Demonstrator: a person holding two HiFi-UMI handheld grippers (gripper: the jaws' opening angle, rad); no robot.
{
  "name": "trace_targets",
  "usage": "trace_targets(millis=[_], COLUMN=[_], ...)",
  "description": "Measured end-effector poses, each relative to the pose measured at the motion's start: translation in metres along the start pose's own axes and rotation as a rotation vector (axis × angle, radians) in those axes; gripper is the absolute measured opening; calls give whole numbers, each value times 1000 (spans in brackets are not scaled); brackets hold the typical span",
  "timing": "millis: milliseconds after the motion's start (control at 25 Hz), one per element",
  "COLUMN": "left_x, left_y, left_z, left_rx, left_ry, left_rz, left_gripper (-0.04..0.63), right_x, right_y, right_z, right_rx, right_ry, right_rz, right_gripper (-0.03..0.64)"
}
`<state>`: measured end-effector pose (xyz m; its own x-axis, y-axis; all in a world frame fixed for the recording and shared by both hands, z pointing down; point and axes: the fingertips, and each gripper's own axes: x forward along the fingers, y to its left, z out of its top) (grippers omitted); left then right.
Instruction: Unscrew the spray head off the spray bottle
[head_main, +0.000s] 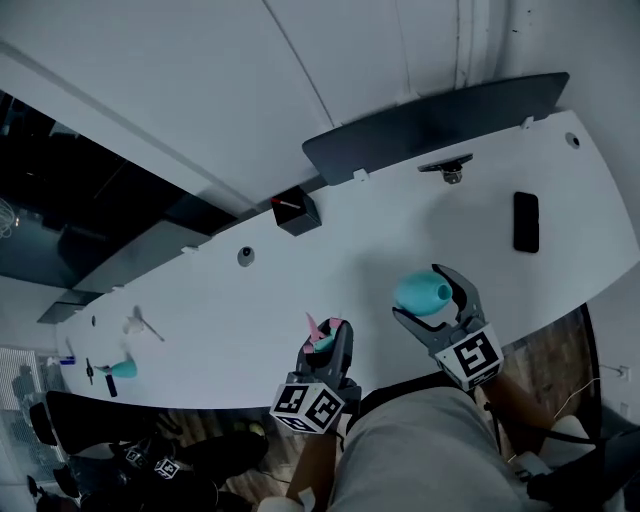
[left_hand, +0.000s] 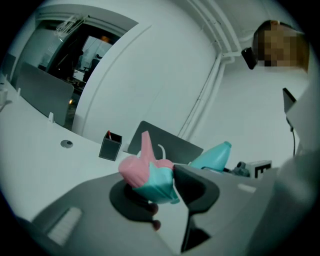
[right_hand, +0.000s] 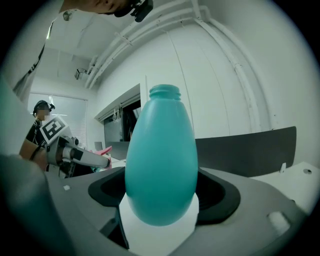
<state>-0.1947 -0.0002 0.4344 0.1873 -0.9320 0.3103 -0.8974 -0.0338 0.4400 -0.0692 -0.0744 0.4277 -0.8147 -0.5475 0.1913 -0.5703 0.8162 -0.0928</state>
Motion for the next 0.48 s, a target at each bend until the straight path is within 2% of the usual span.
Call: trace_targets(millis=[240,480], left_x=[-47,-88], left_y=[-9,-10], left_z=[-11,-19], left_rx=[6,96], left_ry=[-28,-65], left_rz=[-32,-24], left_gripper=[127,127], right_x=[-30,-61], right_y=[58,99], right_z=[4,10], right_rx=[32,-2], right_ry=[4,10], right_rz=[-22,-65], right_gripper=[414,414])
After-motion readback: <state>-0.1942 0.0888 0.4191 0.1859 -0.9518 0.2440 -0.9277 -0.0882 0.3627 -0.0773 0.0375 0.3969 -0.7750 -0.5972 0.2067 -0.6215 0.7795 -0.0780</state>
